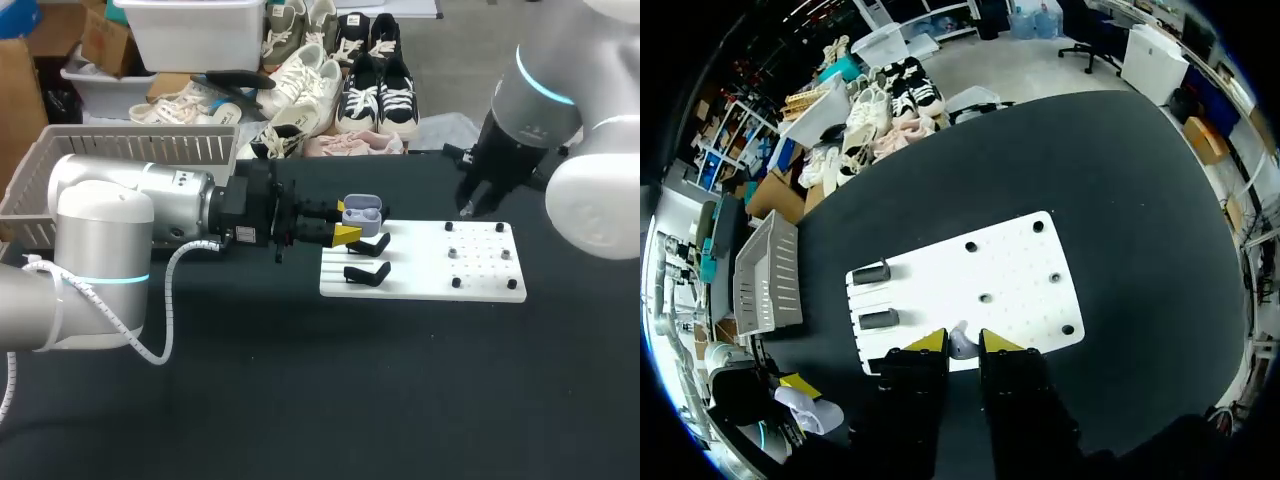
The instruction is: Pick up each earbud case from the left stands, insert the matching earbuds, close the lid, and place the case in the box.
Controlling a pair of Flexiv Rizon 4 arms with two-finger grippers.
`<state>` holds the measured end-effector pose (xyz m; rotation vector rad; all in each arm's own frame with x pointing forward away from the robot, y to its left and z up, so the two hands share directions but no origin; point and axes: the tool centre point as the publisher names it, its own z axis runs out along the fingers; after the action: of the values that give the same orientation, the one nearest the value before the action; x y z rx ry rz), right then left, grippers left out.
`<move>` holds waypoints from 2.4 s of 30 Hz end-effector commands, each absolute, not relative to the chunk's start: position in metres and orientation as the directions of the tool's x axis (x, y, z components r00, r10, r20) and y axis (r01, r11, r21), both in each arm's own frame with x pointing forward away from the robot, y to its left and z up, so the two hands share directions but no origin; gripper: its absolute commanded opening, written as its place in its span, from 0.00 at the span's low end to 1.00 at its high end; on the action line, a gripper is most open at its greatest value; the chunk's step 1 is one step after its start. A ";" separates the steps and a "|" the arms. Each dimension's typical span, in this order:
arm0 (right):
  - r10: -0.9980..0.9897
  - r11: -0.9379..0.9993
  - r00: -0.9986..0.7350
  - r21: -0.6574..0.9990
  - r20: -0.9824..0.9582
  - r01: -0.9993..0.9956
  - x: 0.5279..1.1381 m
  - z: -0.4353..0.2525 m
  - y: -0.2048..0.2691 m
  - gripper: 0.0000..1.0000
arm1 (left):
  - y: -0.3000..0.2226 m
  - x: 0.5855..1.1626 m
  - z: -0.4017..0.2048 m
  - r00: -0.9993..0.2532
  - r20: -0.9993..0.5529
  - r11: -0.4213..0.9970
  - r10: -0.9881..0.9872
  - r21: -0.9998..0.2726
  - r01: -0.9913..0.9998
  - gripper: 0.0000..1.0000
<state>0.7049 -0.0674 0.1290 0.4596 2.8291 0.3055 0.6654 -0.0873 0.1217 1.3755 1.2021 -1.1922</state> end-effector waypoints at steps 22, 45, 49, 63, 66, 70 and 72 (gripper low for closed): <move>-0.063 0.996 -0.988 0.062 -0.139 -0.072 0.638 0.246 0.050 0.00 | -0.088 0.664 0.121 0.054 -0.994 -0.090 0.099 0.045 0.995 0.00; -0.137 0.986 -0.966 0.065 -0.219 -0.155 0.633 0.249 0.070 0.00 | -0.088 0.664 0.121 0.054 -0.994 -0.090 0.099 0.045 0.995 0.00; -0.207 0.973 -0.950 0.054 -0.235 -0.225 0.634 0.244 0.082 0.00 | -0.088 0.664 0.121 0.054 -0.994 -0.090 0.099 0.045 0.995 0.00; -0.283 0.956 -0.943 0.028 -0.174 -0.292 0.641 0.221 0.091 0.00 | -0.088 0.664 0.121 0.054 -0.994 -0.090 0.099 0.045 0.995 0.00; -0.279 0.957 -0.946 0.034 -0.167 -0.288 0.642 0.217 0.091 0.00 | -0.088 0.664 0.121 0.054 -0.994 -0.090 0.099 0.045 0.995 0.00; -0.275 0.958 -0.948 0.040 -0.163 -0.285 0.643 0.214 0.091 0.00 | -0.088 0.664 0.121 0.054 -0.994 -0.090 0.099 0.045 0.995 0.00; -0.267 0.960 -0.950 0.047 -0.161 -0.277 0.643 0.211 0.090 0.00 | -0.088 0.664 0.121 0.054 -0.994 -0.090 0.099 0.045 0.995 0.00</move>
<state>0.6410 0.0908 0.2128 -0.4155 2.9527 0.1009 0.6654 -0.0874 0.1217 1.3756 1.2020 -1.1921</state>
